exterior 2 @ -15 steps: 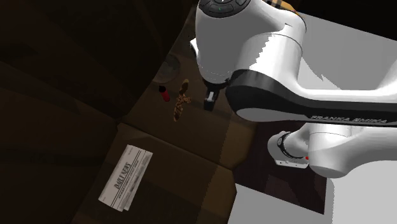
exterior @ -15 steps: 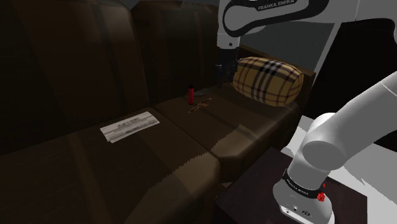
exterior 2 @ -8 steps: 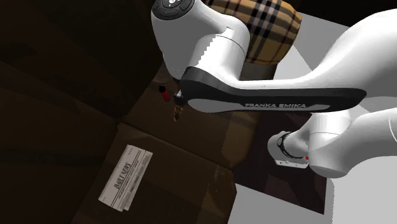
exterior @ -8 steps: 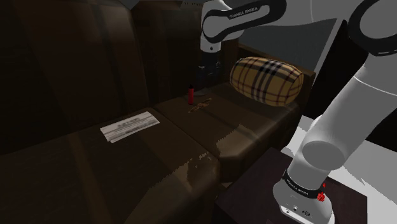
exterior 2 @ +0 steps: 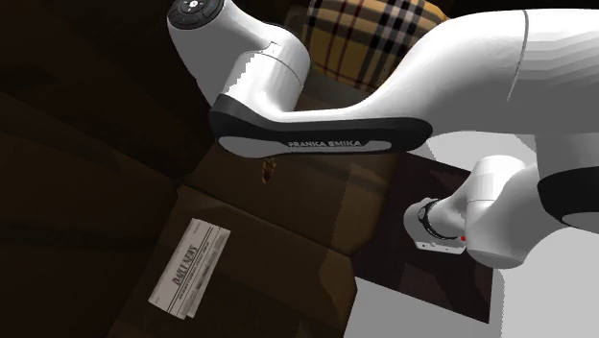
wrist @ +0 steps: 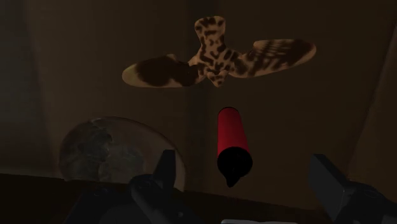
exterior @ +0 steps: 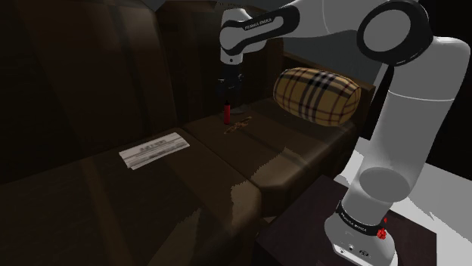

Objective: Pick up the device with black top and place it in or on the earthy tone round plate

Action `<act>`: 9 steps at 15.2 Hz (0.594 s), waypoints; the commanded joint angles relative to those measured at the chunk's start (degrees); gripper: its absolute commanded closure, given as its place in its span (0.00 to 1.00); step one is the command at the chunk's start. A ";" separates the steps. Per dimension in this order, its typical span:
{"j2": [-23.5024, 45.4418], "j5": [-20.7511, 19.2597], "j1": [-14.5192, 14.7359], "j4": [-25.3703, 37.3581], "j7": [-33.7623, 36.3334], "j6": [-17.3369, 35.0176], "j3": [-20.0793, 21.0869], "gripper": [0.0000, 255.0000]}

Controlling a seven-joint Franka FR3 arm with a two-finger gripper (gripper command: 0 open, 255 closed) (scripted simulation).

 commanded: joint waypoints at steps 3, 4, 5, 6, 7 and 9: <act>2.43 0.10 -0.15 0.37 -0.11 2.37 -0.11 0.00; 2.62 0.10 -0.16 -0.15 -0.11 3.08 -0.11 0.00; 2.82 0.09 -0.16 -0.66 -0.10 3.79 -0.12 0.00; 3.03 0.09 -0.17 -1.16 -0.10 4.50 -0.12 0.00; 3.26 0.08 -0.18 -1.64 -0.10 5.21 -0.13 0.00; 3.38 0.08 -0.18 -1.92 -0.10 5.62 -0.13 0.00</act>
